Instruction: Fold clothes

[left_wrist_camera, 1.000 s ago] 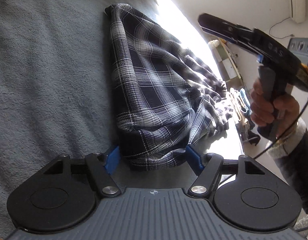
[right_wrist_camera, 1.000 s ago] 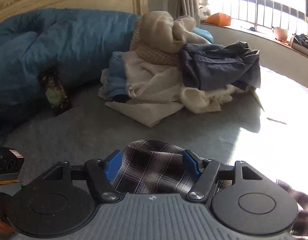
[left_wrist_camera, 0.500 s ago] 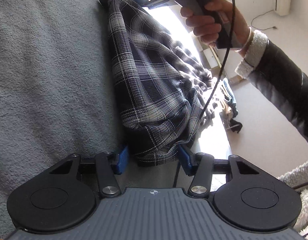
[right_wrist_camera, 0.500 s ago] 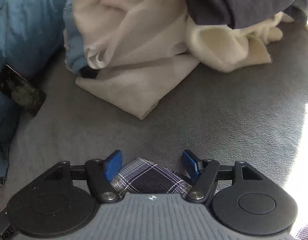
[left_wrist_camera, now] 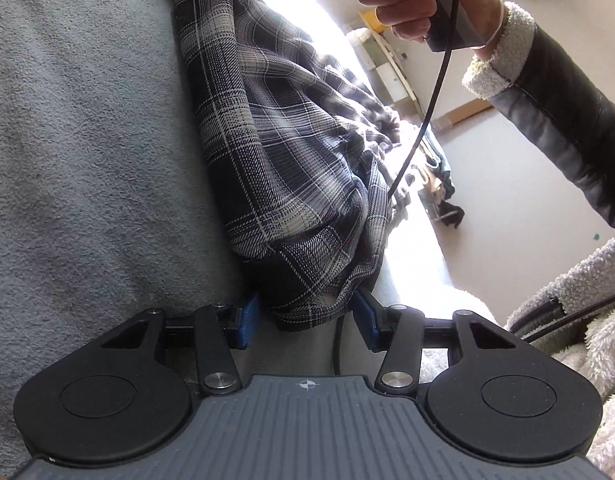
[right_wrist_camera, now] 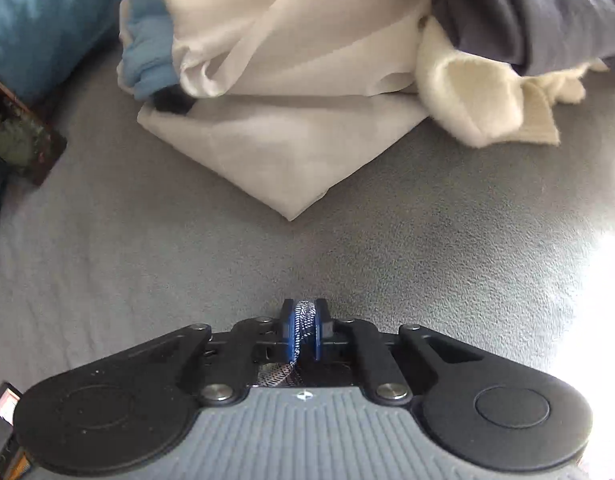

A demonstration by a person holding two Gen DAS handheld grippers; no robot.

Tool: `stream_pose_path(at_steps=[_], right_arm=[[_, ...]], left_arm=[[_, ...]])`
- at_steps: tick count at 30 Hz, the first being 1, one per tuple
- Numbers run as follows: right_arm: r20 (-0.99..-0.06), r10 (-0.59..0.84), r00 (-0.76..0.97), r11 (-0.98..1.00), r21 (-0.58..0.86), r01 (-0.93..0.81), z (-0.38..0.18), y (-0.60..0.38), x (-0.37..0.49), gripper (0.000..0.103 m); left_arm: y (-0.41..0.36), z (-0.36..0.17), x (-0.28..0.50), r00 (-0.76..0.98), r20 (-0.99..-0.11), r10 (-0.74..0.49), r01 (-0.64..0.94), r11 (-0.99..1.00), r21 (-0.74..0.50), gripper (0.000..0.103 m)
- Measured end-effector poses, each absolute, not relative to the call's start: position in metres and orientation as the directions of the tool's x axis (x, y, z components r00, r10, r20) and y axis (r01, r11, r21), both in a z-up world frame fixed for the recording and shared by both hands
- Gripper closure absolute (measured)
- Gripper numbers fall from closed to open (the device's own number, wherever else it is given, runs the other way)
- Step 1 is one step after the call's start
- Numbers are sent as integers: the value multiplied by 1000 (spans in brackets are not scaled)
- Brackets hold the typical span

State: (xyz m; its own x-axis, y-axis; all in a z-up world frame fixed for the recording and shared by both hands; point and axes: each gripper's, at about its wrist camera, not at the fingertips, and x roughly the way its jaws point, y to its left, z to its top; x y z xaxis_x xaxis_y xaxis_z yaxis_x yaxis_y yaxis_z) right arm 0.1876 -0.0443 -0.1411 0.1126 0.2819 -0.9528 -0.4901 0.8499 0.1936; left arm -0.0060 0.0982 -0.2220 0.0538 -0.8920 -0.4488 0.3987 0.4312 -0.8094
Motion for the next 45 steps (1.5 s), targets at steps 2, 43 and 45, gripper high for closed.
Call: stream_pose_path(at_steps=[2,43,45], right_arm=[[-933,311,183,852,188,-489,-133,-51,178,96],[-801,459,384,825,224,-518,-100,-109,137,94],[-842,421,339,823,197,-532,-106,-104,135,94]], left_arm=[[97,-223,-6,57,-446,-893,397,430,-811,54],[103,-223,-6,46,-455,-889,395,435,-809,57],[103,-222,-5,42,-455,-889,396,433,-810,57]])
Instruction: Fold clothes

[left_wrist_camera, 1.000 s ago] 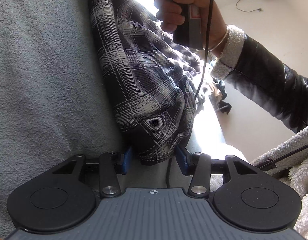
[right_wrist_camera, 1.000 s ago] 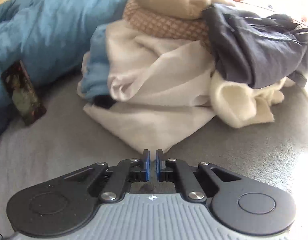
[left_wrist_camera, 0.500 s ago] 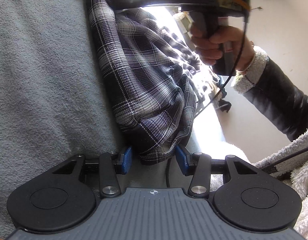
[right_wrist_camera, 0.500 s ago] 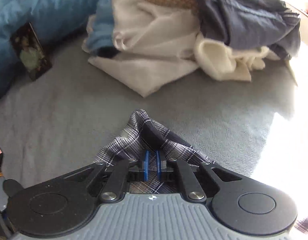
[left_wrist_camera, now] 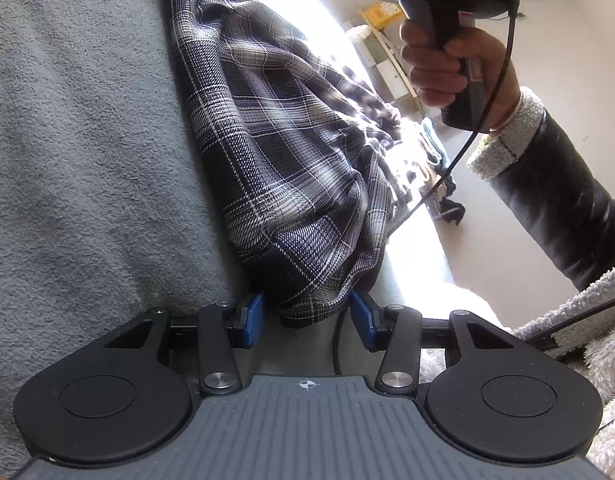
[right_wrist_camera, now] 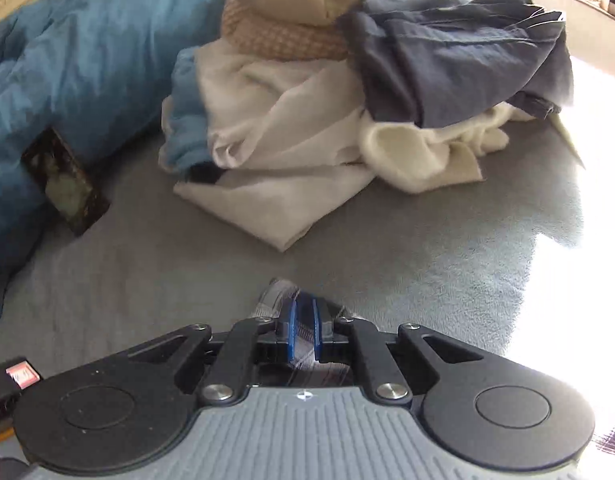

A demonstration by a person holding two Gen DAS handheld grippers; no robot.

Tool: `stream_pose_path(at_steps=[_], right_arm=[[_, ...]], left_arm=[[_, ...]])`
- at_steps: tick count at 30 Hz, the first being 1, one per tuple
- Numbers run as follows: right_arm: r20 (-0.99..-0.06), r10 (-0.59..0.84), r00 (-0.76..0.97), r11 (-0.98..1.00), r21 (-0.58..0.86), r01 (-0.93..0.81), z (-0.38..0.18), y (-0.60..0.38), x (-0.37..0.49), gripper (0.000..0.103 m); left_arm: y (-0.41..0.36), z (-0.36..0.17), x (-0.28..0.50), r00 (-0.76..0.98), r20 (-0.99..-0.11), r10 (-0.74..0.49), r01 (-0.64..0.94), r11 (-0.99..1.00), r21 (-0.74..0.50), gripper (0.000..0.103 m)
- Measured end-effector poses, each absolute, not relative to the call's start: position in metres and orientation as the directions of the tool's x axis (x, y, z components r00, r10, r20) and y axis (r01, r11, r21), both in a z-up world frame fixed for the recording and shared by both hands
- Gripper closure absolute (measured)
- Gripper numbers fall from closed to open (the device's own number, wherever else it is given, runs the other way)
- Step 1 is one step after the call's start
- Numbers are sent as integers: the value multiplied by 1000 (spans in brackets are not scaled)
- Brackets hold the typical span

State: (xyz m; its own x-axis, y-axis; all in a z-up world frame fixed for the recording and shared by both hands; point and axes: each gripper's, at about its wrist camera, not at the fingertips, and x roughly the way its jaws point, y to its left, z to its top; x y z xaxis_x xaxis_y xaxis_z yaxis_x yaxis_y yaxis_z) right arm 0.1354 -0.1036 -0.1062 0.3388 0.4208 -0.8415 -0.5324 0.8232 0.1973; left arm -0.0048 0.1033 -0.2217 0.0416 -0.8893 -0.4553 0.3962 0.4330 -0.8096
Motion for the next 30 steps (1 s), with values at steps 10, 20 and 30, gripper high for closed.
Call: stream_pose_path(at_steps=[10,20,30], right_arm=[[-774,402,489,916,338,-217,-128,-137,146,92],[-751,457,476,866,254,-432,-68,-196,-3,82],[-772,310,555,571,-316,-758,-90,-139,-131,80]], left_arm=[[101,-219,-10,46,-467,-883,379,448,-810,54],[118,-211,-22,60,-478,-877,337,468,-817,49],[97,-177,-40,248,-590,-769,492,624,-607,50]])
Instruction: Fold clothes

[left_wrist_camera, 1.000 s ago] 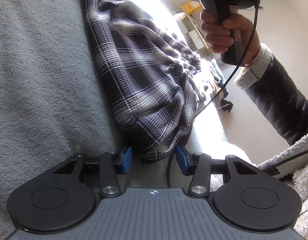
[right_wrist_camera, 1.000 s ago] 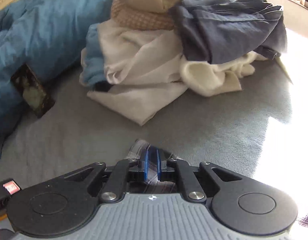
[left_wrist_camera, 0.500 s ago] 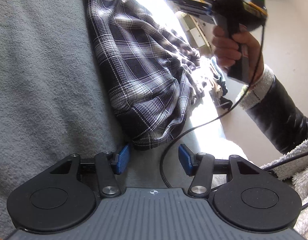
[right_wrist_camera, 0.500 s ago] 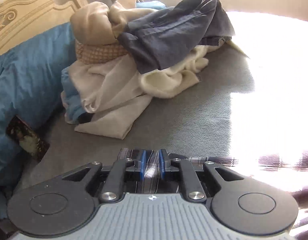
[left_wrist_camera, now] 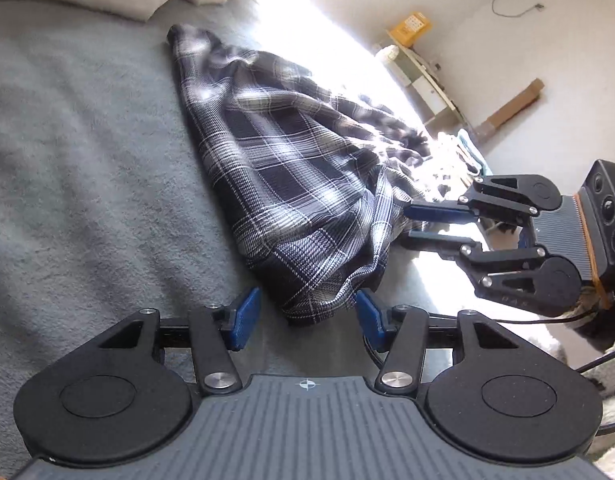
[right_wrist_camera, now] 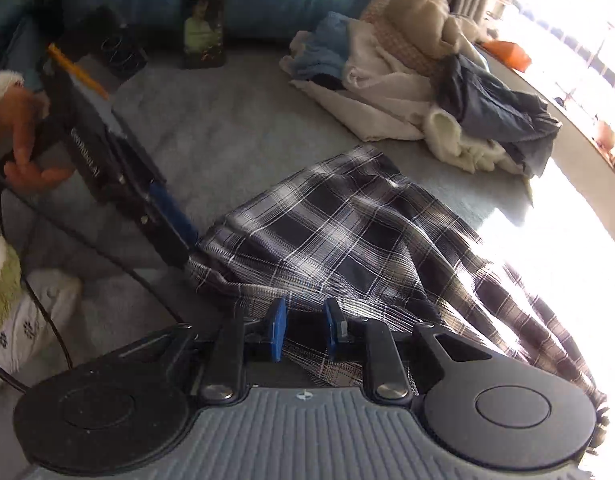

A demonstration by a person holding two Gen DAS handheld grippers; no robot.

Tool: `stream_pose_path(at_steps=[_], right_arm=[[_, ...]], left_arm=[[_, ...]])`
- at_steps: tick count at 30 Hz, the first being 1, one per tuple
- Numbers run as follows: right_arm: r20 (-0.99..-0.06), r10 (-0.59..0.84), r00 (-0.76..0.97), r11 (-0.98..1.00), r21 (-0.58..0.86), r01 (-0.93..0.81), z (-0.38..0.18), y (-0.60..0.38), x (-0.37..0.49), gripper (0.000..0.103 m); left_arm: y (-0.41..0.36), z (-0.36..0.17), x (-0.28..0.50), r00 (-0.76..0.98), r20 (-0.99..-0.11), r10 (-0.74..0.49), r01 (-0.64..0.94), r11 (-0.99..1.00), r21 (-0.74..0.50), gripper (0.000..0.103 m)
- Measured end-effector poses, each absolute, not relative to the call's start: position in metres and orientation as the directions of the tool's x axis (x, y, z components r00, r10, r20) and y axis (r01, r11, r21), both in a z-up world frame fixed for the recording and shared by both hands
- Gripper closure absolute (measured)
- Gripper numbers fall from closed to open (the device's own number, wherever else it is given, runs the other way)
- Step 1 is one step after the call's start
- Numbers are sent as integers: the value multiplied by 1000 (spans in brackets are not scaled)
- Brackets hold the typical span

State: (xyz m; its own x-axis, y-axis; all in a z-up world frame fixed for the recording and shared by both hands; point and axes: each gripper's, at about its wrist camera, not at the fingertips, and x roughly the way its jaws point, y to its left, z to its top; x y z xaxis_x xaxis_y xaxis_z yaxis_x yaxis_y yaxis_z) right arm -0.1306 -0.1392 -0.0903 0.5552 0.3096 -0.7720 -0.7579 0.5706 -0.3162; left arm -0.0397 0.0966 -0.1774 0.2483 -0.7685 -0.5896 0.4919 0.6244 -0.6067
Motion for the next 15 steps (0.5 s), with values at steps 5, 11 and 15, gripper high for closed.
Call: stream_pose_path(at_steps=[5,11,15], right_arm=[[-721,326,611,369,-498,-784,-107,-116,-158,64],[-710,351,611,169,-594,-787,-131,-94,-168,60],[-718,341,607,129,-604,-787,-142,-84,-163,60]], left_arm=[[77,-177,-48,306,-637,-708,558,675,-483,56],[81,-173,-56,300,-599,-742,618,630,-470,64],[82,-172,-58,294,-598,-746,638,619,-458,64]])
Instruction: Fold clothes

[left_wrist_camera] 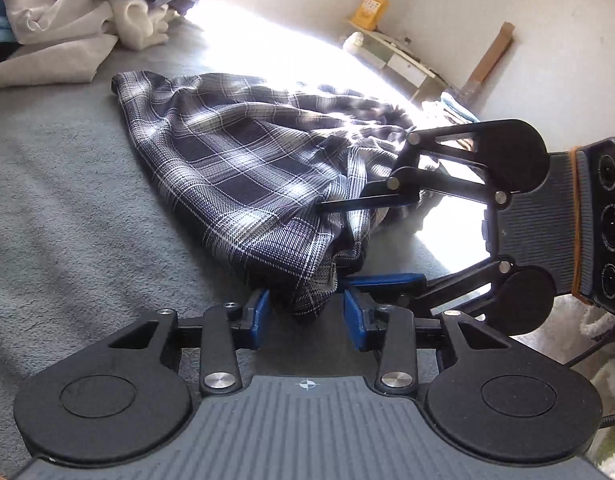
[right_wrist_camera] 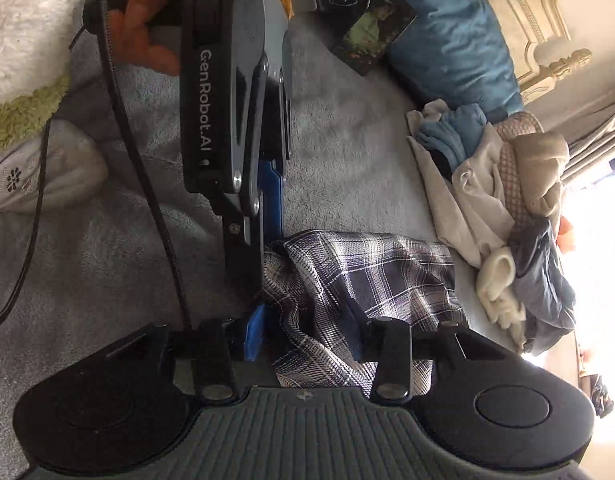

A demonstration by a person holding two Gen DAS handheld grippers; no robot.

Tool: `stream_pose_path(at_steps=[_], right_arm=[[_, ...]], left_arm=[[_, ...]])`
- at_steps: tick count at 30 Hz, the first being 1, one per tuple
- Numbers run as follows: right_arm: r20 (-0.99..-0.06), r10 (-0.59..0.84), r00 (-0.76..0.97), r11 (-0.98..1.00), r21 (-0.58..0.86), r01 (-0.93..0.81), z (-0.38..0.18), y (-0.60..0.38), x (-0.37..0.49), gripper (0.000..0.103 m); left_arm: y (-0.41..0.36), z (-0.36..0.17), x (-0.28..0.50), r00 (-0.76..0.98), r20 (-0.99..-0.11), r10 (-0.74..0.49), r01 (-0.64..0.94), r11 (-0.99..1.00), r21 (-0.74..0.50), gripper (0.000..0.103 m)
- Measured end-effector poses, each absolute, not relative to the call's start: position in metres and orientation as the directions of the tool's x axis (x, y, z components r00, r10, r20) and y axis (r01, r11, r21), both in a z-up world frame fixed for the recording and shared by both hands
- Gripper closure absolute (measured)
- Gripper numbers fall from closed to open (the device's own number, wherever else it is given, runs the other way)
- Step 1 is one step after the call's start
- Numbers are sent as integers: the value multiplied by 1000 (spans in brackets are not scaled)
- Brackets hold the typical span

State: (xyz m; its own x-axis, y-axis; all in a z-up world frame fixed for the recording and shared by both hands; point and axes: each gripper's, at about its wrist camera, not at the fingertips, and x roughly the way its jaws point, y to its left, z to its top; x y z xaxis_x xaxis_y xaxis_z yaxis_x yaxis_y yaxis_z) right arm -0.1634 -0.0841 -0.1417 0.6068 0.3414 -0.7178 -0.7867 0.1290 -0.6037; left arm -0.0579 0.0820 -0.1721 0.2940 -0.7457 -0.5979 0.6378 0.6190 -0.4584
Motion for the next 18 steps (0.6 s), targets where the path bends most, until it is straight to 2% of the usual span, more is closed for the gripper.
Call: stream_pose_path(at_steps=[3,5,6,10,13,15,16,17,18], right_arm=[[-732,313,605,202,-571,-796,-139,-81,-150,68],[-753,300,586,292,-512,-808,-132,-83,-137,85],[-760,301,575,332,-482,-811,-128,-85,-132,87],[-777,315,545,462,-377,-803,-113,-91,-120,90],[-794,322,516,536,-296,-790,-108,-94,-114,90],[-800,330,501,576,-250,-778,-108,-95,-112,90],[-800,327,504,583,-249,-774,-109,-95,-112,90],[-799,322,508,584,-254,-771,-111,-94,-113,90],[-792,321,520,584,-267,-767,-110,-93,-116,90]], left_arm=[[83,-170,-60,309,-598,-740,650,623,-435,64],[84,-167,-62,333,-594,-733,664,629,-404,61],[83,-165,-64,346,-594,-726,672,634,-383,61],[77,-159,-69,400,-586,-704,700,648,-301,57],[70,-155,-73,430,-567,-703,712,650,-266,50],[64,-156,-73,454,-561,-692,704,664,-250,51],[61,-157,-73,475,-565,-675,691,684,-235,52],[59,-158,-72,496,-573,-653,674,705,-221,63],[58,-158,-71,515,-579,-633,655,725,-210,69]])
